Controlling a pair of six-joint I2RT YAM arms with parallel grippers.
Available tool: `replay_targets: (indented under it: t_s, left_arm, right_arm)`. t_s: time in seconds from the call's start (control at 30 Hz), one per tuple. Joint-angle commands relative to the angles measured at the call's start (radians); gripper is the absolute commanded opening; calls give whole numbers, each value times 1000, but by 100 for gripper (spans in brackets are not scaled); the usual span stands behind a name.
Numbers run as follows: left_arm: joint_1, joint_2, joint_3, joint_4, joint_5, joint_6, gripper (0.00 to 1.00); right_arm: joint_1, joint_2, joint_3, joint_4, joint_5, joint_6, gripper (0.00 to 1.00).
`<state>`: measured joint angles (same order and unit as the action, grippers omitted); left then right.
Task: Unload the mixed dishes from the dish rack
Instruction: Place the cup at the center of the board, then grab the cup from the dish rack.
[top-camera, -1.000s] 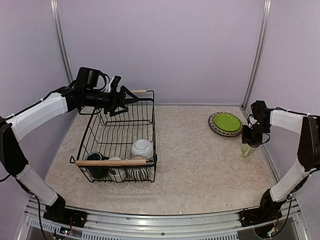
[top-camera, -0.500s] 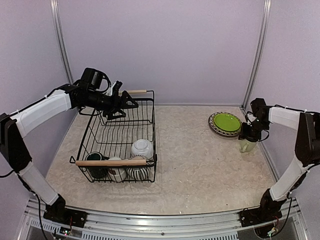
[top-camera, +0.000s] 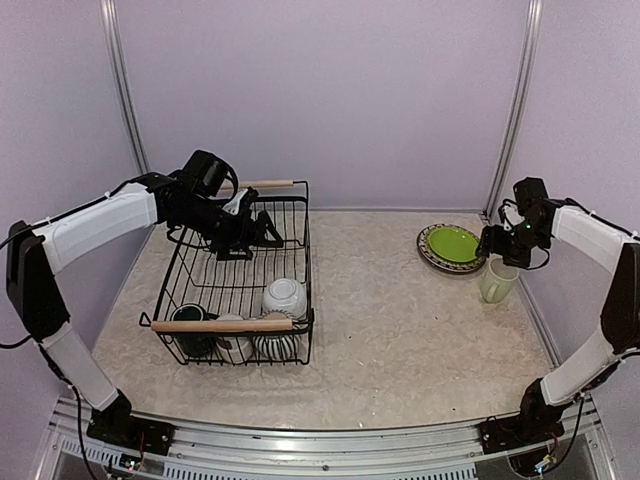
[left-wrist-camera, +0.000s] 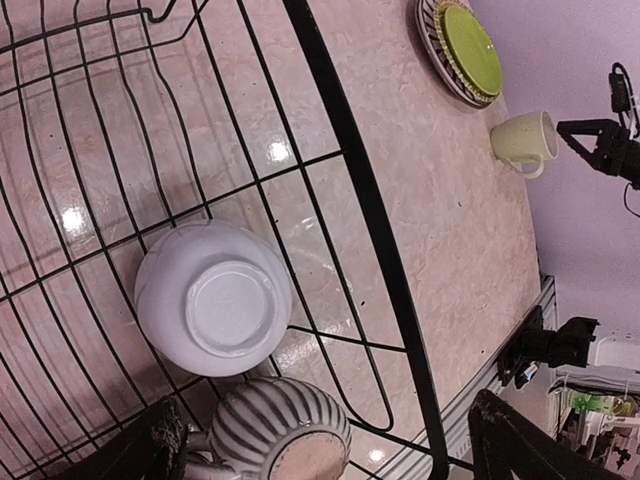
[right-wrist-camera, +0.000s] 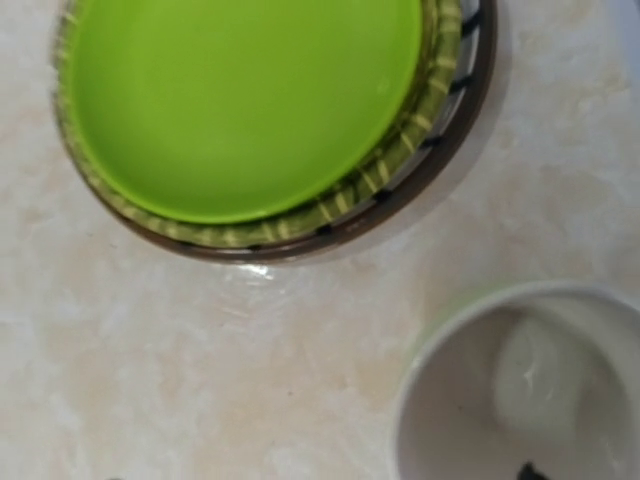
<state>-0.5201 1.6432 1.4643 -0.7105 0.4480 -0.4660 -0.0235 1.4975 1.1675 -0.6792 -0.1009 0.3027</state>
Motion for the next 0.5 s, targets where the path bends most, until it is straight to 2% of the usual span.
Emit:
replay_targets:
  t_s: [0.0, 0.17, 0.47]
  left_arm:
    - [-28, -4, -30, -92, -64, 48, 93]
    - [-34, -41, -85, -149, -111, 41, 90]
    - [-62, -131, -152, -327, -186, 5, 89]
  right_arm:
    - [-8, -86, 6, -31, -13, -11, 84]
    - [5, -169, -24, -19, -47, -11, 91]
    - [73, -222, -95, 52, -122, 29, 93]
